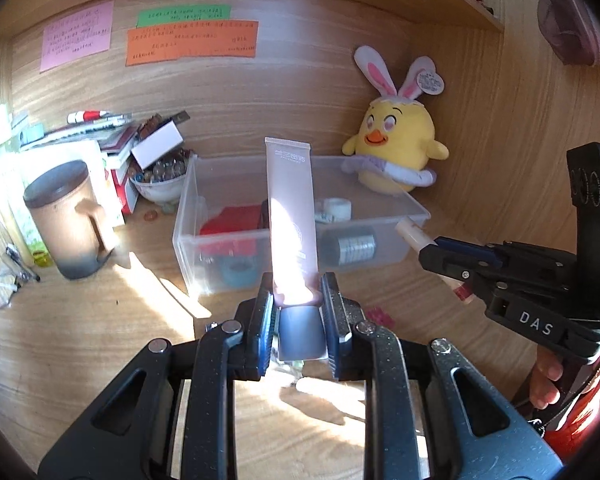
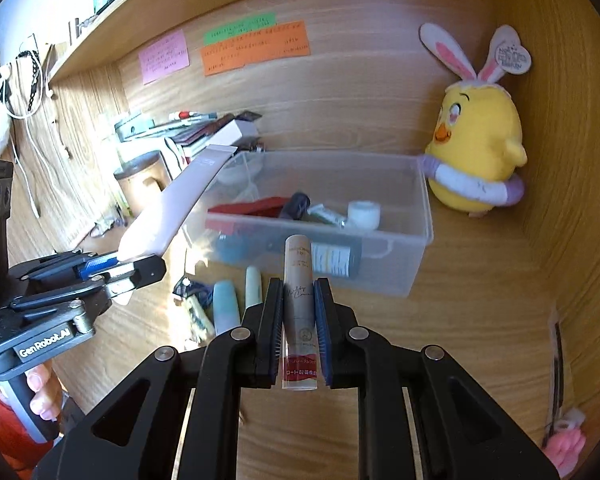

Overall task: Organize objects
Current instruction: 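Carry both tubes into the clear box and open both grippers, then withdraw both grippers from the box toward the remaining items, then grasp the small green-labelled box with the left gripper while the right gripper grasps the lip balm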

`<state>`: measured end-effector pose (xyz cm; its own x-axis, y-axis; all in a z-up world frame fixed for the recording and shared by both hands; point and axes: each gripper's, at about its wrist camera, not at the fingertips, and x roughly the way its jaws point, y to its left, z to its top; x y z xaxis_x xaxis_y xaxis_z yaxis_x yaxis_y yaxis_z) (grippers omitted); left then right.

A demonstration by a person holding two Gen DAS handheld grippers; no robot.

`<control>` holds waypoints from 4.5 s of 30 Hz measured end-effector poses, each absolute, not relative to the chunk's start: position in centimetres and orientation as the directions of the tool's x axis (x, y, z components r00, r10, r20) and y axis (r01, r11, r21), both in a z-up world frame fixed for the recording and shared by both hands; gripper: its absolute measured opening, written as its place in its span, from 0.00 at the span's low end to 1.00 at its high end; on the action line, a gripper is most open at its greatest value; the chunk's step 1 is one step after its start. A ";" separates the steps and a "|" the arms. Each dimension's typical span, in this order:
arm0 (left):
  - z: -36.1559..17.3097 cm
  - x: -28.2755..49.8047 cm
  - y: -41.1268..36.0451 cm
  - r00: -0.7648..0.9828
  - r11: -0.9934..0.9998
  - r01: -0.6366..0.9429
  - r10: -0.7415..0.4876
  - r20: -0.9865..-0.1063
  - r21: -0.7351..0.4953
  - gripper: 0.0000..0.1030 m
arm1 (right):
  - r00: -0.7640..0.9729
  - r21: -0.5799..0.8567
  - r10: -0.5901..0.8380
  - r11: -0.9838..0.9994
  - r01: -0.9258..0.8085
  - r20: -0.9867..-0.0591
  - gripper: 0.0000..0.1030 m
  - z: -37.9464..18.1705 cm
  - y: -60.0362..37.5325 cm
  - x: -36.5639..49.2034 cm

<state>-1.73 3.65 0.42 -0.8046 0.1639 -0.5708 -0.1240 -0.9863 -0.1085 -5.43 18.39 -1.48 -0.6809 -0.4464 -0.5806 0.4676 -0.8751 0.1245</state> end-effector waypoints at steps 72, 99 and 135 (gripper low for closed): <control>0.6 -14.1 3.4 -0.715 -0.985 -0.162 0.160 -0.681 -0.061 0.61 | -0.628 0.006 -0.304 -0.903 0.431 -0.716 0.31 -3.8 14.9 -19.4; -1.7 -6.3 1.7 -0.726 -0.993 -0.118 0.095 -0.681 -0.014 0.88 | -0.600 0.023 -0.409 -0.839 0.544 -0.687 0.53 -2.0 15.5 -11.6; -5.6 -4.2 2.0 -0.636 -0.969 -0.179 0.244 -0.732 -0.168 0.33 | -0.476 -0.027 -0.356 -0.778 0.628 -0.804 0.21 -8.3 10.7 -9.8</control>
